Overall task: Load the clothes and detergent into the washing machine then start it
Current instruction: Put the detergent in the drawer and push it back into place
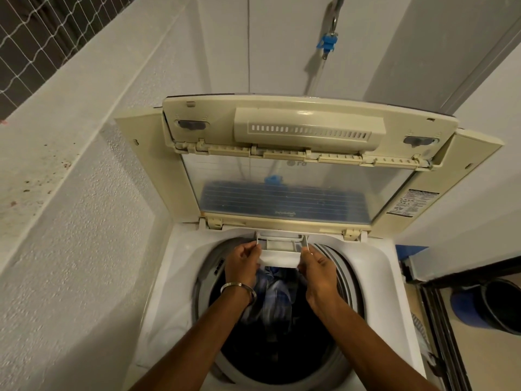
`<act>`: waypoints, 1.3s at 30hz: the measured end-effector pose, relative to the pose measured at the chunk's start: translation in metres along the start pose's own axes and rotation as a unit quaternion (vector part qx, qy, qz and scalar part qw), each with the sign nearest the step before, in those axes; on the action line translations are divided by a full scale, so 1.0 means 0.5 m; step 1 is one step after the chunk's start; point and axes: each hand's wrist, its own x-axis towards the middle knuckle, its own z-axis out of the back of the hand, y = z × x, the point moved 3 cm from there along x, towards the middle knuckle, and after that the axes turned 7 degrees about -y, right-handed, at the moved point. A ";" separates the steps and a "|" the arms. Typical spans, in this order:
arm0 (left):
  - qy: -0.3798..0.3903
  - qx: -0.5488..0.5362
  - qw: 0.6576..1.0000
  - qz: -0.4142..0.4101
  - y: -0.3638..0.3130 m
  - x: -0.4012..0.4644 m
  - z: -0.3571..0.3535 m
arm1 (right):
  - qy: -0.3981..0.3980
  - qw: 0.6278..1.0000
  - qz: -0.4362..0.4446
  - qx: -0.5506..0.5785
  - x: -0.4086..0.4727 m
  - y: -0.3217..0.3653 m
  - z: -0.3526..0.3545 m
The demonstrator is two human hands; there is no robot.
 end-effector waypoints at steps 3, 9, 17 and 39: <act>0.000 -0.001 1.000 0.000 -0.007 0.003 -0.003 | -0.004 1.000 0.008 -0.005 0.001 0.001 -0.002; 0.001 -0.010 1.000 0.003 -0.011 0.002 -0.006 | 0.013 1.000 0.014 -0.009 0.012 0.003 -0.006; -0.024 -0.031 0.999 0.017 -0.015 0.016 -0.024 | -0.031 0.999 0.019 0.000 0.053 -0.012 -0.010; -0.016 -0.242 0.942 0.234 -0.020 -0.005 -0.099 | -0.011 0.975 -0.154 0.157 0.066 0.009 -0.061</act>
